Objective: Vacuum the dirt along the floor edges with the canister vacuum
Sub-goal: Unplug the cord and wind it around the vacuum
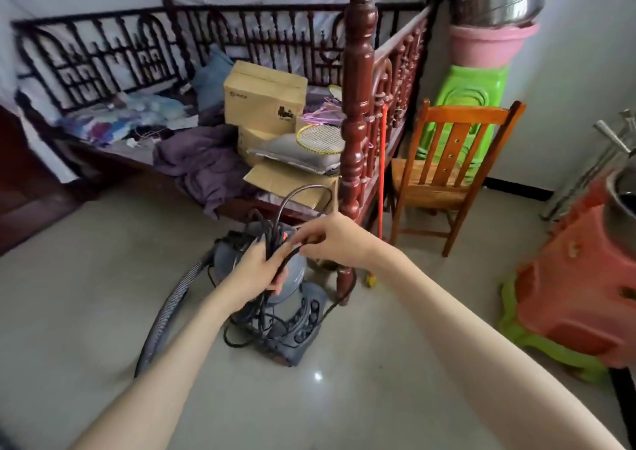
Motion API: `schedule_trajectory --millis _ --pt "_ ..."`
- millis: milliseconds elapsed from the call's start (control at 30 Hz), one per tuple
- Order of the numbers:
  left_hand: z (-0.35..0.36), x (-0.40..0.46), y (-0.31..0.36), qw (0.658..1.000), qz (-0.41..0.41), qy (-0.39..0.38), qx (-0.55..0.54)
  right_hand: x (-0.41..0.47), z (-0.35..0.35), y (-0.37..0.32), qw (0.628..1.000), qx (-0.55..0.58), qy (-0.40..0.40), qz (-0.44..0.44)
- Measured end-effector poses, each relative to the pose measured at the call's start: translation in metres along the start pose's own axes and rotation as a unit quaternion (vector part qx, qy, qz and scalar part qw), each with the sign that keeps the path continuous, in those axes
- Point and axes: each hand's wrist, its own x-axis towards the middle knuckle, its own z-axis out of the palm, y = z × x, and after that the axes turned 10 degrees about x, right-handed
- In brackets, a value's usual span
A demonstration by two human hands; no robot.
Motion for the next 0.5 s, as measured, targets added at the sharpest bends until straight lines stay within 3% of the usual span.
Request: schedule_trajectory --millis 100,200,367,500 --pt "-0.017 -0.019 -0.012 0.991 -0.084 0.013 -0.102 0.006 0.006 0.017 0.999 0.020 0.043 0.005" --pt "-0.051 -0.037 -0.023 0.974 -0.087 0.025 -0.210 0.011 0.022 0.038 0.990 0.095 0.087 0.058" --pt "-0.114 -0.048 -0.040 0.926 -0.008 0.026 -0.376 0.038 0.061 0.065 0.973 0.134 0.129 0.137" --pt "-0.175 -0.041 -0.041 0.893 0.061 0.054 -0.443 0.075 0.097 0.076 0.971 0.107 0.086 0.198"
